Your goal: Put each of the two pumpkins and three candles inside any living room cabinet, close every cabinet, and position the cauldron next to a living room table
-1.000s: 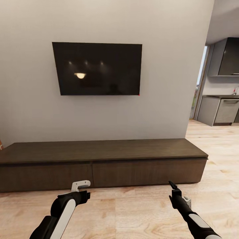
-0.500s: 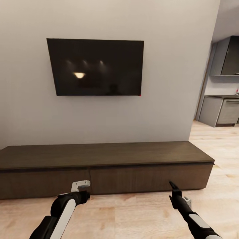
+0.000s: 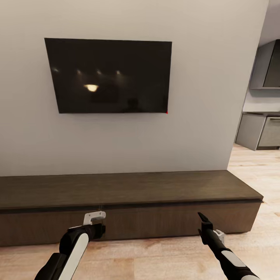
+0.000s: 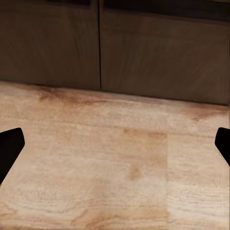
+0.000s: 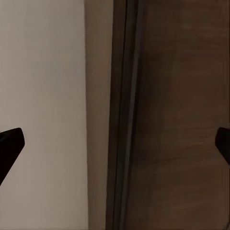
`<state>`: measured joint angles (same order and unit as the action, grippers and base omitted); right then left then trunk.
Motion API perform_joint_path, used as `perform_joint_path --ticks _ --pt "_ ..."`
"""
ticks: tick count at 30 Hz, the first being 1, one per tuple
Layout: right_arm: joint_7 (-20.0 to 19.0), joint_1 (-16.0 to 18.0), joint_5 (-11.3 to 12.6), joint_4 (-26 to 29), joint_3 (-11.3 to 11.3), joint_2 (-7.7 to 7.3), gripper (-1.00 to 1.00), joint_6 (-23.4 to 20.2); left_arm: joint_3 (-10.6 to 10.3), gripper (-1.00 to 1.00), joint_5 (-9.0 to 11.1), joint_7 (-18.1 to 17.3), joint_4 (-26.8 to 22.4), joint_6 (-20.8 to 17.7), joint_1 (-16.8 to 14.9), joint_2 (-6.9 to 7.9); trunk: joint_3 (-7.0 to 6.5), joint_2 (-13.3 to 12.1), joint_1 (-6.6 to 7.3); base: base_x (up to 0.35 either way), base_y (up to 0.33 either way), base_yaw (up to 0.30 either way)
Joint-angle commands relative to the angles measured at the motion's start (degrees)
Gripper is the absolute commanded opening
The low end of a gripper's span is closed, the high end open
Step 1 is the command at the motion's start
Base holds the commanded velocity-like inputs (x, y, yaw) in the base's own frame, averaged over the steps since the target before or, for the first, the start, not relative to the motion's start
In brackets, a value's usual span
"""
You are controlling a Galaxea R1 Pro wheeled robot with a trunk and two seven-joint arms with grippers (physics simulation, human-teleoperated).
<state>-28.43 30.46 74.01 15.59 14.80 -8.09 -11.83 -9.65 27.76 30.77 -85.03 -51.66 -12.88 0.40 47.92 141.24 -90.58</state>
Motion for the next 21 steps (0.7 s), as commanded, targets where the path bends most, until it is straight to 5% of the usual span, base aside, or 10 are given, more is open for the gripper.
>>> perform_joint_path --ticks 1,21 --pt "-0.14 0.04 0.52 -0.04 0.23 0.0 1.0 -0.56 -0.1 1.0 0.54 0.55 -0.05 -0.11 -0.04 0.04 0.07 0.03 -0.02 0.27 0.0 0.0" --pt "-0.14 0.04 0.52 -0.04 0.23 0.0 1.0 -0.56 -0.1 1.0 0.54 0.61 -0.05 -0.11 -0.04 0.04 0.07 0.03 -0.02 0.126 0.0 0.0"
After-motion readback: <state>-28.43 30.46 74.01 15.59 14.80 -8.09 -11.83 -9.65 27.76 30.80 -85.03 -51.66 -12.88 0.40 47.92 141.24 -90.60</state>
